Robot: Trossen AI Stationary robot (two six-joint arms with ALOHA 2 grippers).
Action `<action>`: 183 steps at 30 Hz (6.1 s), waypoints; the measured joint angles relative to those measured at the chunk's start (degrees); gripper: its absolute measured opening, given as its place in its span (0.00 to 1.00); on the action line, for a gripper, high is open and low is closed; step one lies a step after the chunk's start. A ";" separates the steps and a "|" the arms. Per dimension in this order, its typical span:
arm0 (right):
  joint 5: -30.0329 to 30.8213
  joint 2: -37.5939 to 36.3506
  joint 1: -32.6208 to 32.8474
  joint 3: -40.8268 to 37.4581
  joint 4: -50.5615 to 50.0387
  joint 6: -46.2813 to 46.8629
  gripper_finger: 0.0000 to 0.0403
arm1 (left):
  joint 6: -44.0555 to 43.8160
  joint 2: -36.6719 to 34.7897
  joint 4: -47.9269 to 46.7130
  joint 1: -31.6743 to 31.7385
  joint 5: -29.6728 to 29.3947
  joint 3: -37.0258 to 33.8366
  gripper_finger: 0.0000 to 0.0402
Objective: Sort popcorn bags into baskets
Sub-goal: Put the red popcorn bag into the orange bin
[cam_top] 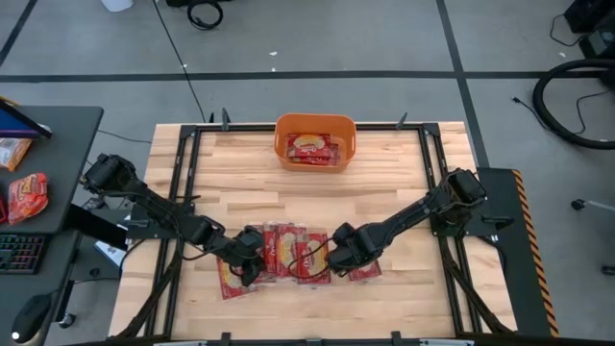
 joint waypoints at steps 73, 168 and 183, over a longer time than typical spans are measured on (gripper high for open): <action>3.68 -1.03 1.67 8.68 -2.58 -45.12 0.01 | 2.26 -0.02 4.98 0.04 6.79 -0.02 0.32; -28.16 9.70 -23.58 8.85 20.15 -76.77 0.48 | -0.23 -3.52 3.52 3.47 3.38 -0.02 0.32; -31.08 11.24 -24.07 7.18 20.45 -81.77 0.45 | -0.62 -3.52 2.26 2.94 6.81 -0.02 0.32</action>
